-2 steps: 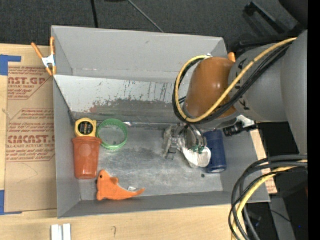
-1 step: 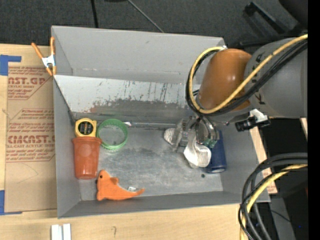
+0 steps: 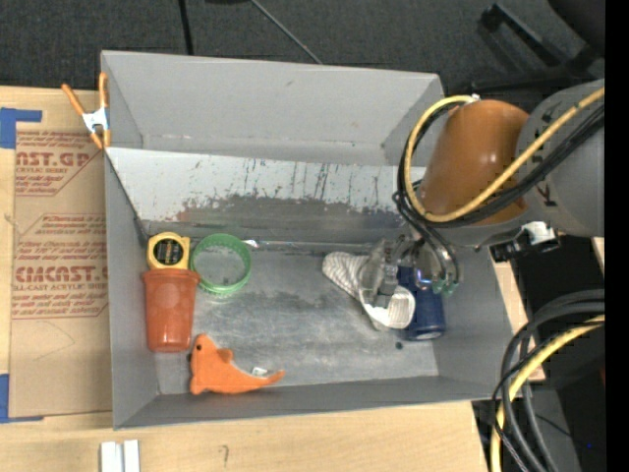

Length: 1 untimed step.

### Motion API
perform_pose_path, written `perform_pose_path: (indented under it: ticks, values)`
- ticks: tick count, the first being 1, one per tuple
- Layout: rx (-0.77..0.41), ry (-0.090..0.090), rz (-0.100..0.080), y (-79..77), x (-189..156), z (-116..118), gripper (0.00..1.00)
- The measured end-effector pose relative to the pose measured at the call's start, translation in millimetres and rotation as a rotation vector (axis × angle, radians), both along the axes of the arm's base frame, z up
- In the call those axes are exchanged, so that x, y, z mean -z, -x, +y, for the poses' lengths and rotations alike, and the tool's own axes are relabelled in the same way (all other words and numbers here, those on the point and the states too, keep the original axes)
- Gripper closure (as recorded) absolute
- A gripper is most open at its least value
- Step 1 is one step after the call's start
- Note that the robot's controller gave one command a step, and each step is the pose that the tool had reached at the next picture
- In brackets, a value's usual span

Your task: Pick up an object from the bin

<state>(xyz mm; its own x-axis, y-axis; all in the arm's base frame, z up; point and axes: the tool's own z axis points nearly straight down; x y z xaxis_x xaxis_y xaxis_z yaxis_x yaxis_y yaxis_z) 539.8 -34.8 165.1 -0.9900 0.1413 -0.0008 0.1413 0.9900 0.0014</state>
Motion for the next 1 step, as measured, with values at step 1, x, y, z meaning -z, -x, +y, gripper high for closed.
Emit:
perform_pose_path:
  ticks: [1]
  values:
    - [0.022,0.002,0.0,-0.4,-22.1,-28.4,1.0]
